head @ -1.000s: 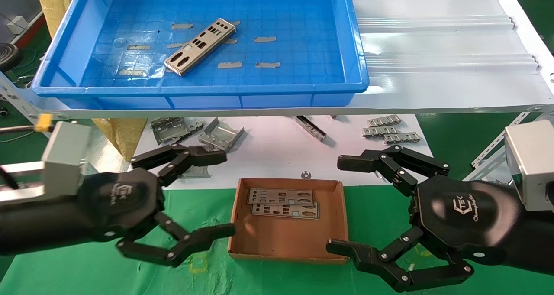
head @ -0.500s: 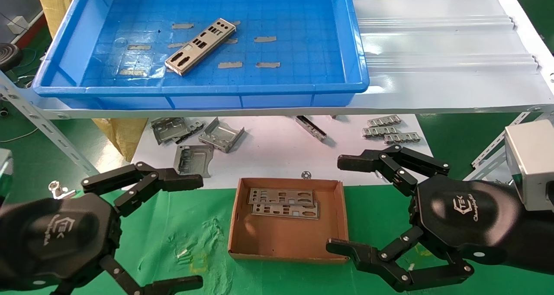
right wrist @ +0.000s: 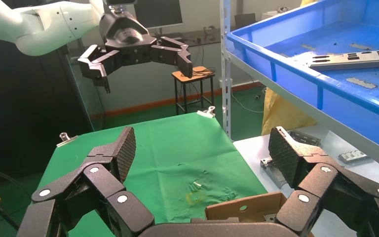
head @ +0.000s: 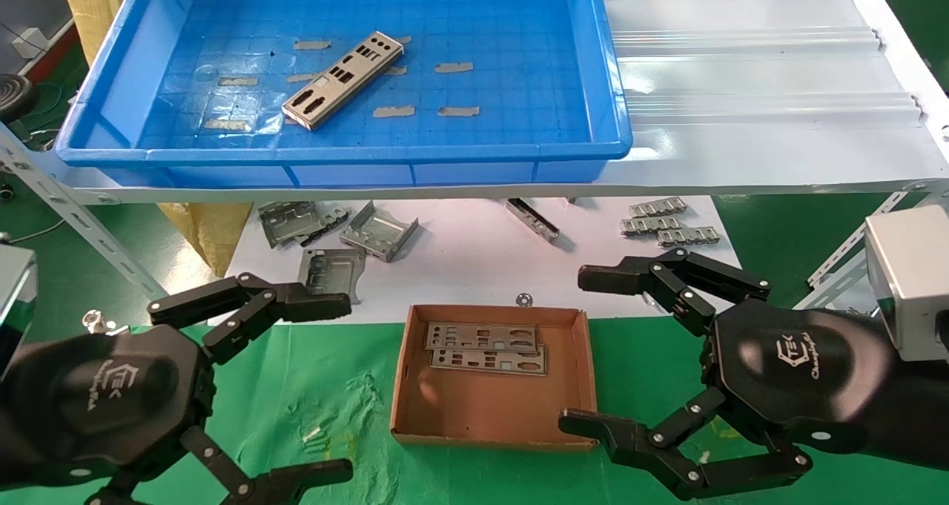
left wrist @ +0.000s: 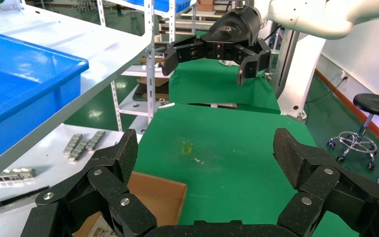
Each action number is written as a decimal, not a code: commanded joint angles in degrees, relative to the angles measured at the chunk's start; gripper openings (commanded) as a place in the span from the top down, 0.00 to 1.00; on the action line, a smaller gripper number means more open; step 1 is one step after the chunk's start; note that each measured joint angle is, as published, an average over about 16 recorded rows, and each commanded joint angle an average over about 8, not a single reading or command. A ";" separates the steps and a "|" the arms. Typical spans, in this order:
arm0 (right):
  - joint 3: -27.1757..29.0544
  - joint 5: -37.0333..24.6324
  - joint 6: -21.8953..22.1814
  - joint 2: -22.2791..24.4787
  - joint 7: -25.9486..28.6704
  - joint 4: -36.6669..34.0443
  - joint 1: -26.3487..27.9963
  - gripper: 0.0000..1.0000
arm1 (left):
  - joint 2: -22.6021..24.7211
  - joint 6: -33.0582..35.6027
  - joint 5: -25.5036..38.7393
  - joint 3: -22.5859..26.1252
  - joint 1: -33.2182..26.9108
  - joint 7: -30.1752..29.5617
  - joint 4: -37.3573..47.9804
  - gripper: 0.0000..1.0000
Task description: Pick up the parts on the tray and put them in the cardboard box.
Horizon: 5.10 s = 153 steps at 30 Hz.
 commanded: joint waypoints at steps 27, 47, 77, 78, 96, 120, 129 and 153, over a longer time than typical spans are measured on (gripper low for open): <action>0.00 0.00 0.00 0.00 0.00 0.00 0.00 0.00 | 0.52 -0.08 0.29 0.45 -0.41 0.27 0.83 0.00; 0.00 0.00 0.00 0.00 0.00 0.00 0.00 0.00 | 0.59 -0.09 0.32 0.52 -0.47 0.31 0.92 0.00; 0.00 0.00 0.00 0.00 0.00 0.00 0.00 0.00 | 0.59 -0.09 0.32 0.53 -0.48 0.31 0.94 0.00; 0.00 0.00 0.00 0.00 0.00 0.00 0.00 0.00 | 0.59 -0.09 0.32 0.53 -0.48 0.32 0.94 0.00; 0.00 0.00 0.00 0.00 0.00 0.00 0.00 0.00 | 0.59 -0.09 0.32 0.53 -0.48 0.32 0.94 0.00; 0.00 0.00 0.00 0.00 0.00 0.00 0.00 0.00 | 0.59 -0.09 0.31 0.53 -0.48 0.31 0.94 0.00; 0.00 0.00 0.00 0.00 0.00 0.00 0.00 0.00 | 0.59 -0.09 0.31 0.53 -0.48 0.31 0.94 0.00; 0.00 0.00 0.00 0.00 0.00 0.00 0.00 0.00 | 0.59 -0.09 0.31 0.53 -0.48 0.31 0.94 0.00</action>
